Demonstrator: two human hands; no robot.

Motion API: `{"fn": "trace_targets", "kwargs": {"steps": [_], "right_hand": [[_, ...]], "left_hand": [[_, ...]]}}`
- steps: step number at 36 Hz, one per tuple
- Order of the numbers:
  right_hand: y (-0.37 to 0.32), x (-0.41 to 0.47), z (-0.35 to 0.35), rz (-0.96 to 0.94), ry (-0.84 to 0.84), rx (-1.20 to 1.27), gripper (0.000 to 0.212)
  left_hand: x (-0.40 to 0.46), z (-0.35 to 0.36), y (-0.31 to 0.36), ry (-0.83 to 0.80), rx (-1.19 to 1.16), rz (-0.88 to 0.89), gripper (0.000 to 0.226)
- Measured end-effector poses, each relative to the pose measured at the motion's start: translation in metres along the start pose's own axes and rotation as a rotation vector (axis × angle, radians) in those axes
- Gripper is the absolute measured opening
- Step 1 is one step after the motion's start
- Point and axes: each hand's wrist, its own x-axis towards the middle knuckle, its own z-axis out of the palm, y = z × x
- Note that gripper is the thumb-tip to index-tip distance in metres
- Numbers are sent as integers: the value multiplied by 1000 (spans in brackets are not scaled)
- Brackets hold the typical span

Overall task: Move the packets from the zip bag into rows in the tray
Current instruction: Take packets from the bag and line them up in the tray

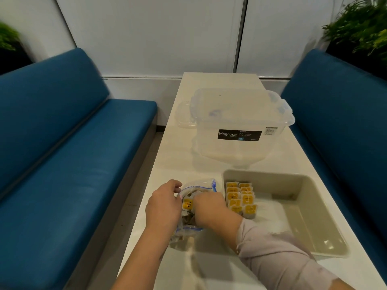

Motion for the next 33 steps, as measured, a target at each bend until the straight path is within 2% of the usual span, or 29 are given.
{"fn": "trace_targets", "kwargs": {"steps": [5, 11, 16, 19, 25, 31, 33], "right_hand": [[-1, 3, 3, 36, -18, 99, 33], [10, 2, -15, 22, 19, 207, 5], [23, 0, -29, 19, 94, 269, 25], [32, 0, -37, 12, 101, 303, 17], [41, 0, -45, -5, 62, 443, 20], [47, -5, -62, -128, 56, 550, 23], [47, -8, -69, -185, 69, 534, 24]], "left_hand": [[1, 0, 0, 0, 3, 13, 28], [3, -1, -1, 4, 32, 20, 29], [3, -3, -1, -7, 40, 20, 27], [3, -4, 0, -30, 43, 16, 31], [0, -4, 2, -85, 20, 69, 36], [1, -9, 6, -117, 22, 227, 45], [3, -11, 8, -185, 39, 199, 50]]}}
